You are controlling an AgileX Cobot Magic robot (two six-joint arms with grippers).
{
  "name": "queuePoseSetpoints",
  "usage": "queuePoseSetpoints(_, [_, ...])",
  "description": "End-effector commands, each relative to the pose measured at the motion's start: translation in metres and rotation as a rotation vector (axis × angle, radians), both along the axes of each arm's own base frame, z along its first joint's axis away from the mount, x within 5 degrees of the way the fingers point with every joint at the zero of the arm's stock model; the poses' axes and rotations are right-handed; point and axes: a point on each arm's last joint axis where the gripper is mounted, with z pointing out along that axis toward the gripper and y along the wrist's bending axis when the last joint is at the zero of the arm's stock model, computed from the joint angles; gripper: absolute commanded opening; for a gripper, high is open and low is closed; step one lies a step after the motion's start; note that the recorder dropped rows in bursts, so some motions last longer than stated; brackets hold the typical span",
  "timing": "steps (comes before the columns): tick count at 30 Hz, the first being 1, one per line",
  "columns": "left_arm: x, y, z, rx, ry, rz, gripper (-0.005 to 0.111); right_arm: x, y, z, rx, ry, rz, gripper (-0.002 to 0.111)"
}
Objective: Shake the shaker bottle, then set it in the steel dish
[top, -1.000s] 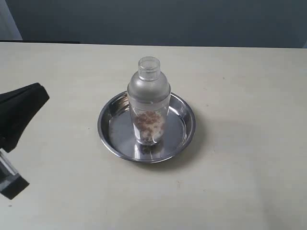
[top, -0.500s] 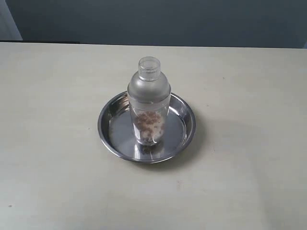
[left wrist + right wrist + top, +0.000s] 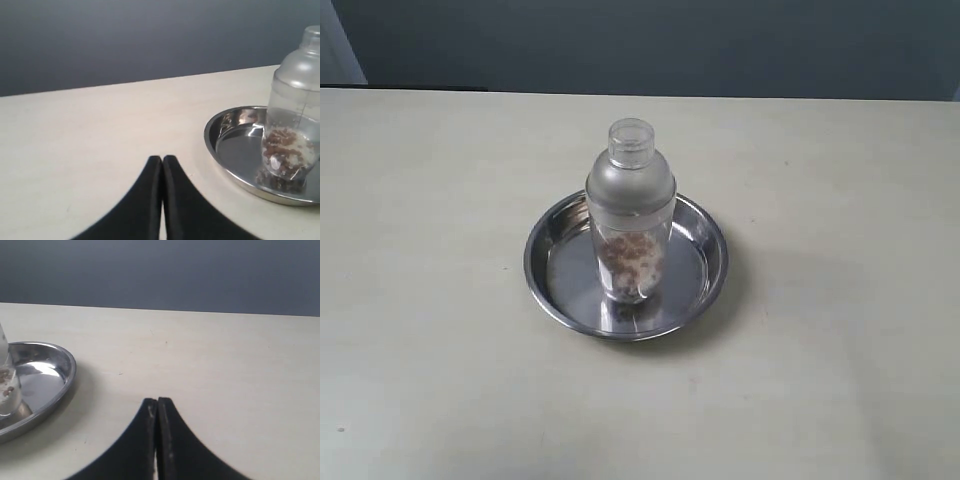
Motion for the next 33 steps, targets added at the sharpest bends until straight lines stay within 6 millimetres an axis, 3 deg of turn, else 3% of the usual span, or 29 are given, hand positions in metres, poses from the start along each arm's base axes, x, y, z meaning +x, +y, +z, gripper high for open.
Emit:
queuePoseSetpoints(1, [0.001,0.002,-0.016,-0.039,0.067,0.053,0.001,0.000,0.000,0.001,-0.001,-0.012,0.003,-0.001])
queuePoseSetpoints(16, [0.001,0.004,-0.024,-0.066,0.097,0.080,0.001,0.000,0.000,0.001,-0.001,-0.012,0.003,-0.001])
queuePoseSetpoints(23, [0.004,0.005,-0.003,-0.084,-0.131,0.090,0.001,0.000,0.000,0.001,-0.001,-0.012,0.003,-0.001])
queuePoseSetpoints(33, [0.004,0.006,-0.003,-0.062,-0.132,0.091,0.000,0.000,0.000,0.001,-0.001,-0.012,0.003,-0.001])
